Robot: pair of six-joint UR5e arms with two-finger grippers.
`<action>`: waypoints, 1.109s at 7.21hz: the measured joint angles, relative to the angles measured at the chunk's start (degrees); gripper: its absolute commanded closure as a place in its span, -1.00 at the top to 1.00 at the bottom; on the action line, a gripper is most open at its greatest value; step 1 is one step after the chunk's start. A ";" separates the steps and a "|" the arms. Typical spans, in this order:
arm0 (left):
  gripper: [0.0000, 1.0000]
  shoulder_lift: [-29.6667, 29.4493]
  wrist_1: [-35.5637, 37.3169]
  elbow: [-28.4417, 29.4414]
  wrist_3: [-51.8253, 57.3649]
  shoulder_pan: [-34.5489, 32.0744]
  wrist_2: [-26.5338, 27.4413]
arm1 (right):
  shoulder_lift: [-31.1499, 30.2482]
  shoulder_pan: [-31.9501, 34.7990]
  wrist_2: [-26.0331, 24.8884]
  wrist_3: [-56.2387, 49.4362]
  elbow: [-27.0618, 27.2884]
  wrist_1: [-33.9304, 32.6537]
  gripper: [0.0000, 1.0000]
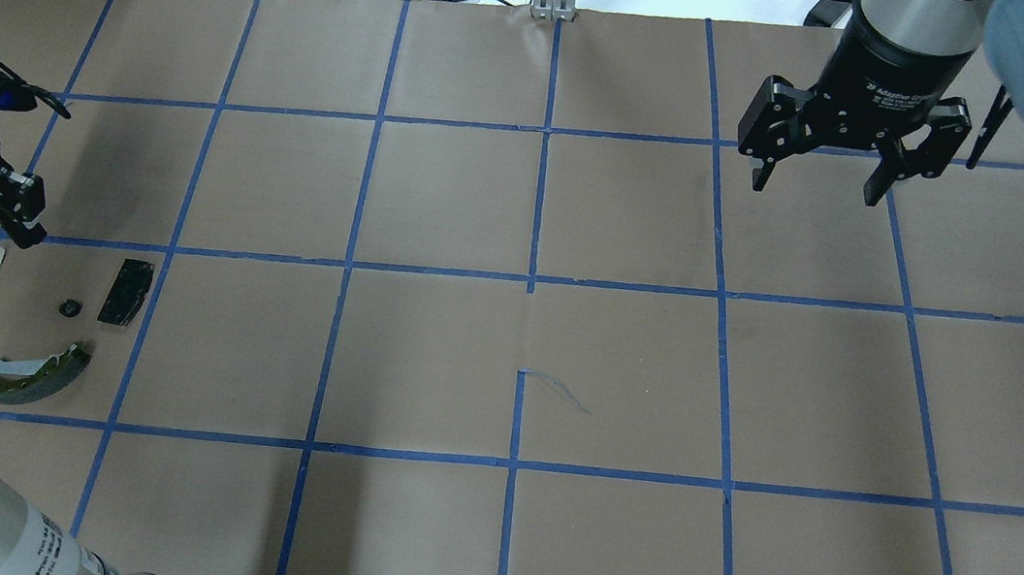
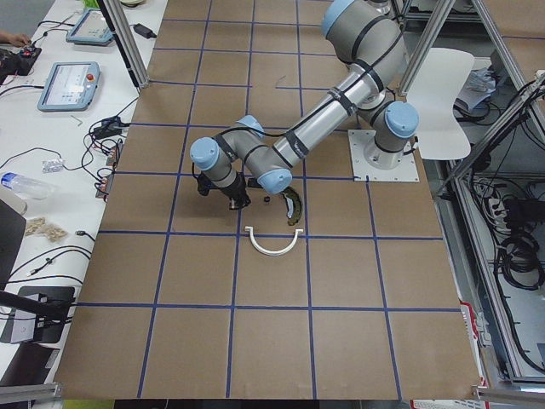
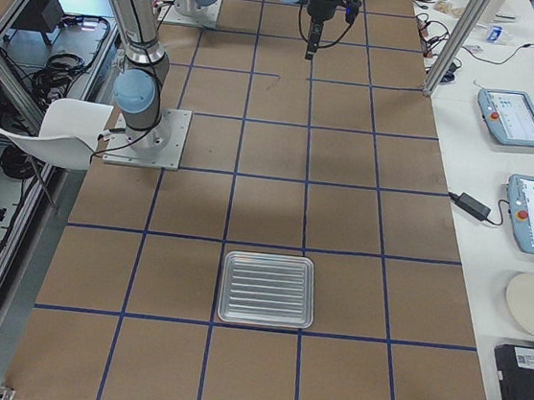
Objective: Place bearing gear from tray to pile
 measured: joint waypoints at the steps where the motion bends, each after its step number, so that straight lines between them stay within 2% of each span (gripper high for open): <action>1: -1.00 0.18 0.98 -1.73 0.20 0.04 -0.01 | 0.00 0.00 0.00 0.02 0.00 0.04 1.00; 4: -1.00 0.30 4.23 -4.98 0.09 0.00 -0.08 | 0.00 0.00 0.00 0.04 0.00 0.05 1.00; 8: -1.00 1.30 4.69 -7.79 0.15 0.08 0.12 | -0.08 0.02 0.00 0.04 0.00 0.06 1.00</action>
